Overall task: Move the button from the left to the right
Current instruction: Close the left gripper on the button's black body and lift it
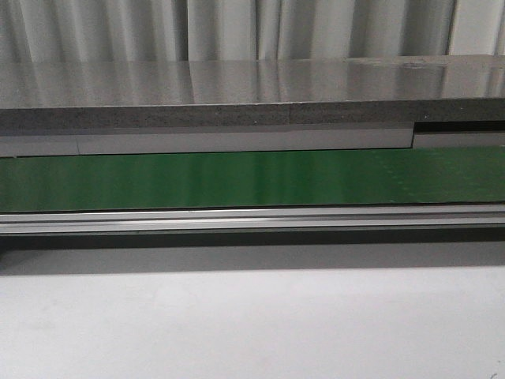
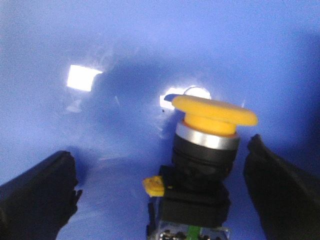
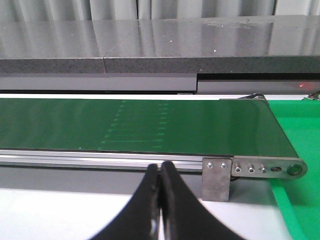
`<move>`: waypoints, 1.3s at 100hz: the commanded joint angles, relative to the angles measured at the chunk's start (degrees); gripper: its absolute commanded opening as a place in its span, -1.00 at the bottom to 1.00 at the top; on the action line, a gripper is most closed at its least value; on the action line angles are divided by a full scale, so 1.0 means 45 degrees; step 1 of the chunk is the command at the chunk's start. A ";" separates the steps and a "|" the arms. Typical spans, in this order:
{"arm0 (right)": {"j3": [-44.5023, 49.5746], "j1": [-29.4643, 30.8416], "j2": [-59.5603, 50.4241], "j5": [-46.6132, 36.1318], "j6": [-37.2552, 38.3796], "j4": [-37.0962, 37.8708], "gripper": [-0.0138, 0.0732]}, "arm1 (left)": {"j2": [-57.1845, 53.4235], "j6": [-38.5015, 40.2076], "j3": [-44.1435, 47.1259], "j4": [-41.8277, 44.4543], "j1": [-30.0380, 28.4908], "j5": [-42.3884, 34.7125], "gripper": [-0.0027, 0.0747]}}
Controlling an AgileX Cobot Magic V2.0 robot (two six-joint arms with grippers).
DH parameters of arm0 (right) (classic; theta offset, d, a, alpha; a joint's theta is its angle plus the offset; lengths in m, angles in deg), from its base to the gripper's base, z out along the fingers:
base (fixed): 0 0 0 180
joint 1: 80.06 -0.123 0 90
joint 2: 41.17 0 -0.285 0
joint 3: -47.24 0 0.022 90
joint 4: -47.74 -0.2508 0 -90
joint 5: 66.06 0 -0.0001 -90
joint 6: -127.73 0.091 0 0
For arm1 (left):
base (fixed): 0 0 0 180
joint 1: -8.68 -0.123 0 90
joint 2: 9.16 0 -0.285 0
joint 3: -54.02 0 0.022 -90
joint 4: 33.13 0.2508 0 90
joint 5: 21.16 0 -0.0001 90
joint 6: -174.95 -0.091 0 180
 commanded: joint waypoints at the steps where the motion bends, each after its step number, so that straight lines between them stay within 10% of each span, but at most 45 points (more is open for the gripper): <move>1: -0.0188 -0.0014 -0.0252 -0.1060 0.0000 0.0047 -0.84 | -0.0554 0.0013 -0.0253 -0.0263 0.0054 -0.0182 0.65; 44: -0.0188 -0.0014 -0.0252 -0.1060 0.0000 0.0047 -0.84 | -0.0661 0.0013 -0.0341 -0.0263 0.0054 -0.0081 -0.75; 130: -0.0188 -0.0014 -0.0252 -0.1060 0.0000 0.0047 -0.84 | -0.3386 0.0013 -0.0287 -0.0433 0.2540 0.1067 -0.82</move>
